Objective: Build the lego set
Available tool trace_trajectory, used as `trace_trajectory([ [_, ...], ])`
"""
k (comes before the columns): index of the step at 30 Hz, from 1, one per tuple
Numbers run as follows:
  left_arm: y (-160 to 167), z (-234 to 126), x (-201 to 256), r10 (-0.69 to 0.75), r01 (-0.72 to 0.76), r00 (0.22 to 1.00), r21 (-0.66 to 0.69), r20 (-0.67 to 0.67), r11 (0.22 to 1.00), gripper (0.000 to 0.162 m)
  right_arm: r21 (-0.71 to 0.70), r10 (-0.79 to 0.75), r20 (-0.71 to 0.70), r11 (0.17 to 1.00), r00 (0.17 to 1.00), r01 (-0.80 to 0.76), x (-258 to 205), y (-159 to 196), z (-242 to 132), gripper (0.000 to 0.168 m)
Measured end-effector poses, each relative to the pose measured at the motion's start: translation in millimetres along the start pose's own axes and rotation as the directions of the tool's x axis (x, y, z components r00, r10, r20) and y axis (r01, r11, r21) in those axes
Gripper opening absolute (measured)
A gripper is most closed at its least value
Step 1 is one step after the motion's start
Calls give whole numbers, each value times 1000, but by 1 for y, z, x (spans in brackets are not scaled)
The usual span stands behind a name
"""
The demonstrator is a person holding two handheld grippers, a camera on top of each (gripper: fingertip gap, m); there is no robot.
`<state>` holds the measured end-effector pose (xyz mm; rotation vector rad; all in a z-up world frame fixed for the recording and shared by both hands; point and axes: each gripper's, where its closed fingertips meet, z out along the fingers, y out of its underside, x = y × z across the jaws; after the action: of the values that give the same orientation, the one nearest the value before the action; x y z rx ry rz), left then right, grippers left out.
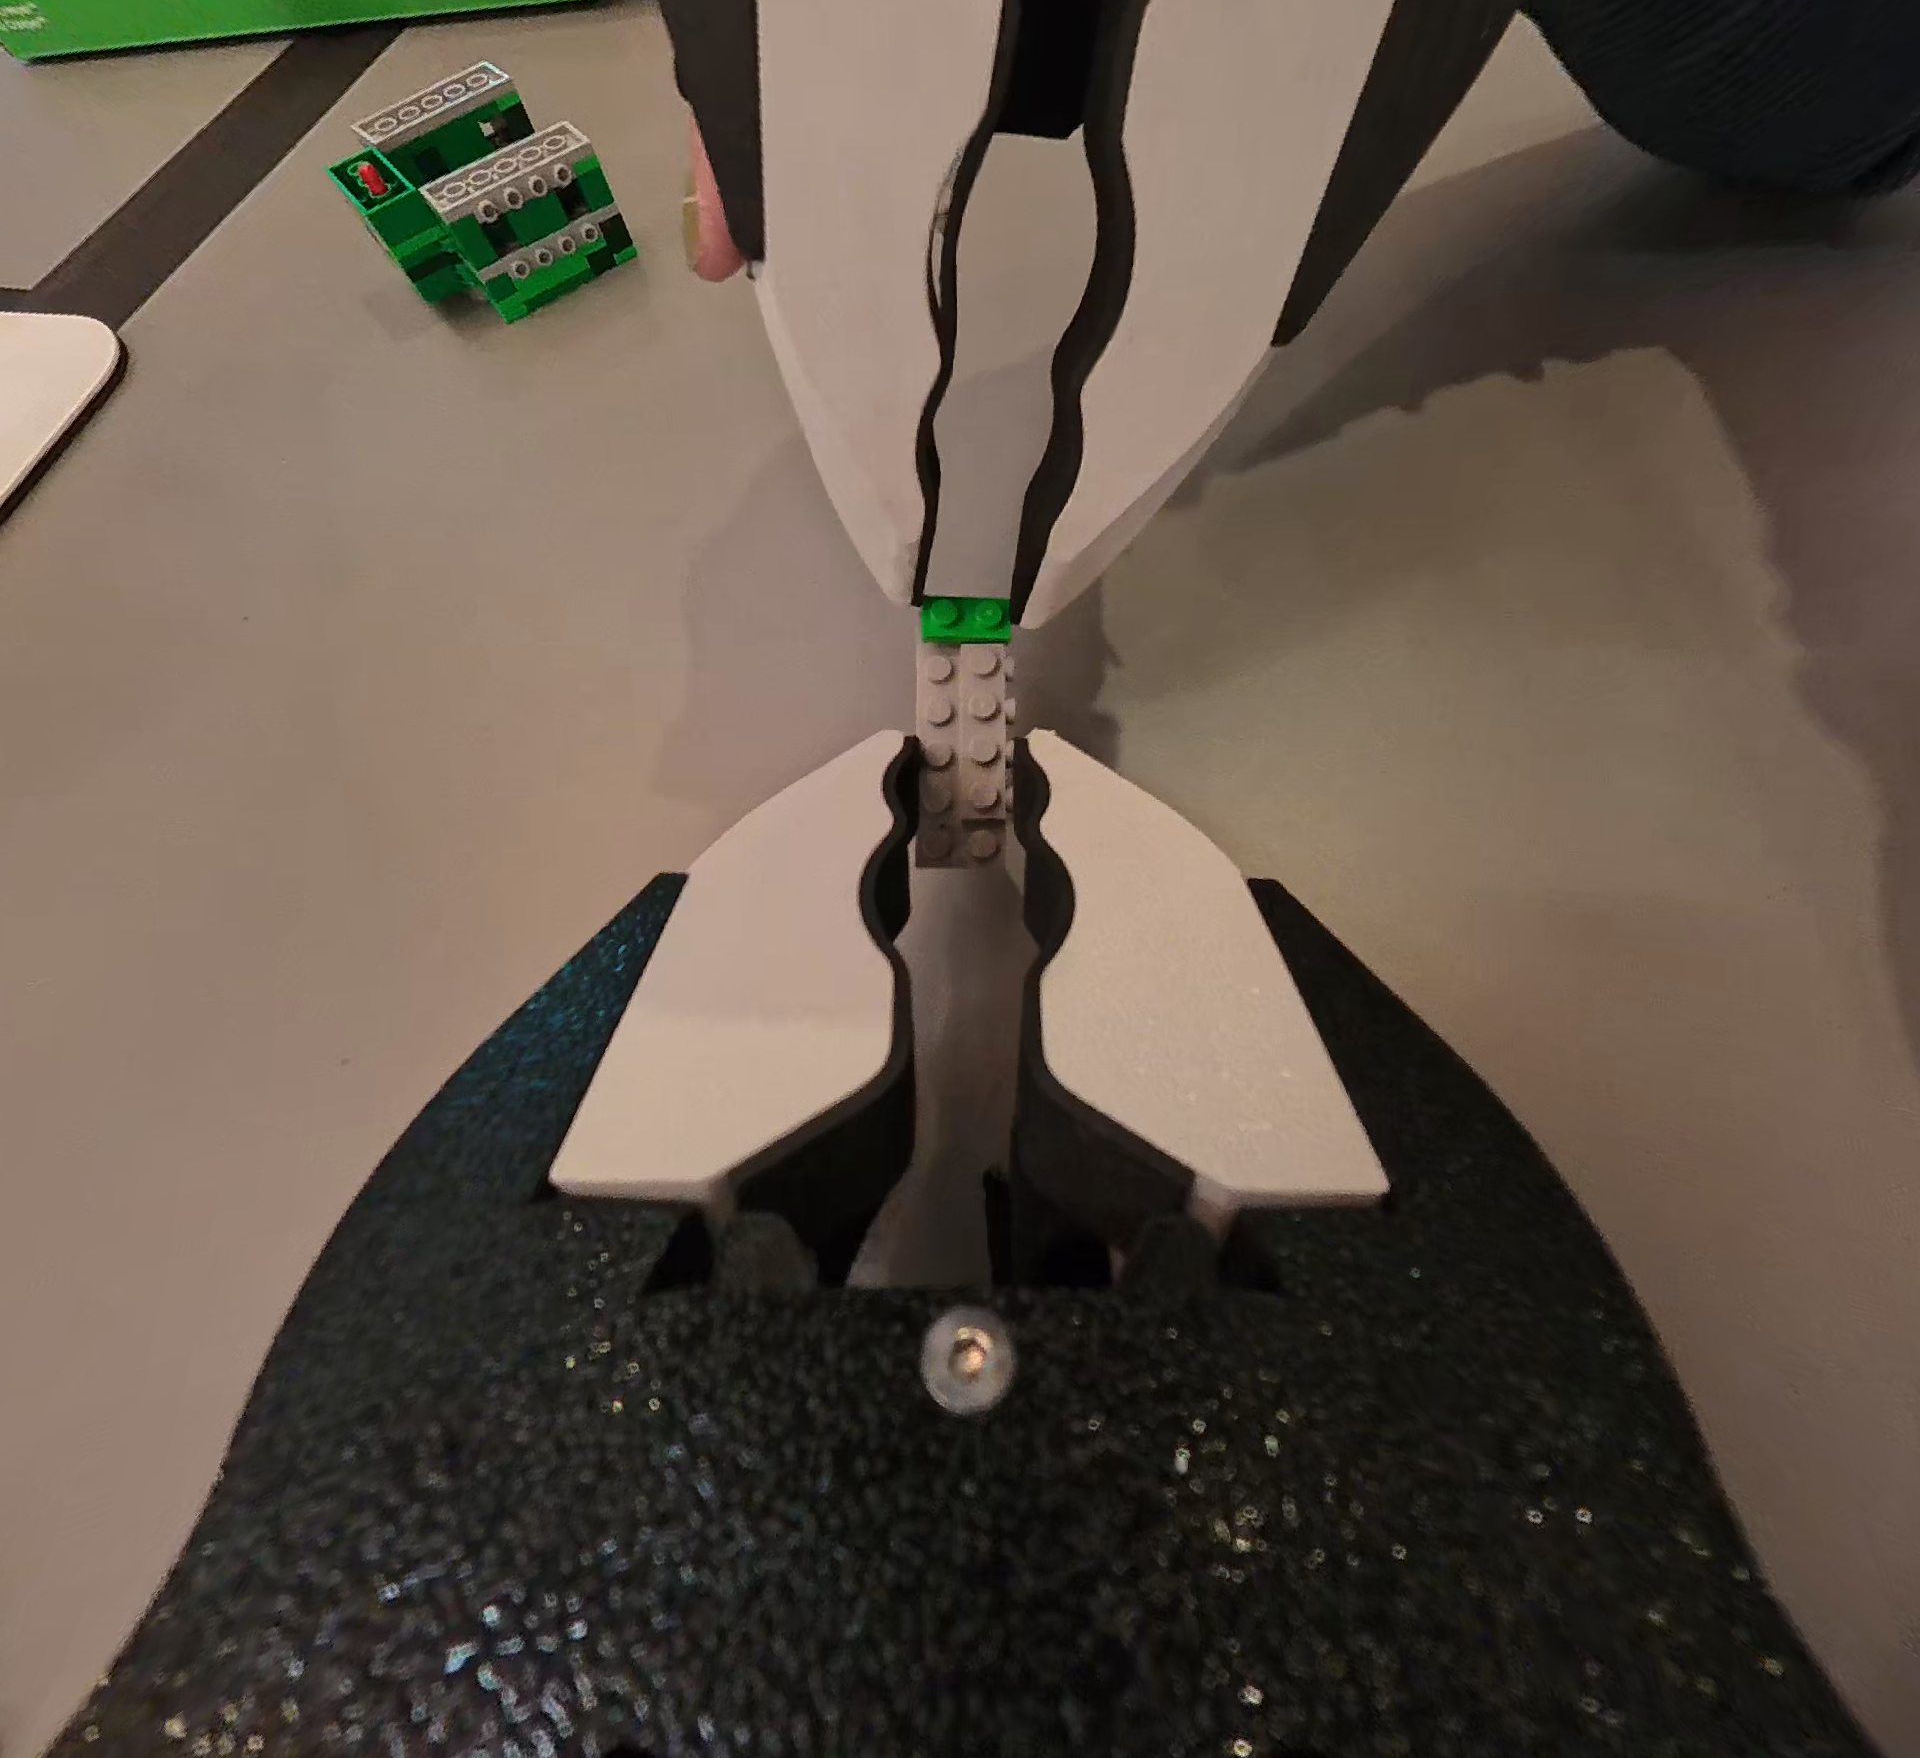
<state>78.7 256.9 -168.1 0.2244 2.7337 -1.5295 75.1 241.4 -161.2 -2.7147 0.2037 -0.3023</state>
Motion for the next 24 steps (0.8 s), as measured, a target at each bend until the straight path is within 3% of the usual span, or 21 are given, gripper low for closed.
trace_trajectory([
  [24, 3, 1, 1, -9, 9, 1000, -12, -15, 1000, 16, 5, -8, -20, 1000, 1000, 8, 1, -1, -4, 21],
])
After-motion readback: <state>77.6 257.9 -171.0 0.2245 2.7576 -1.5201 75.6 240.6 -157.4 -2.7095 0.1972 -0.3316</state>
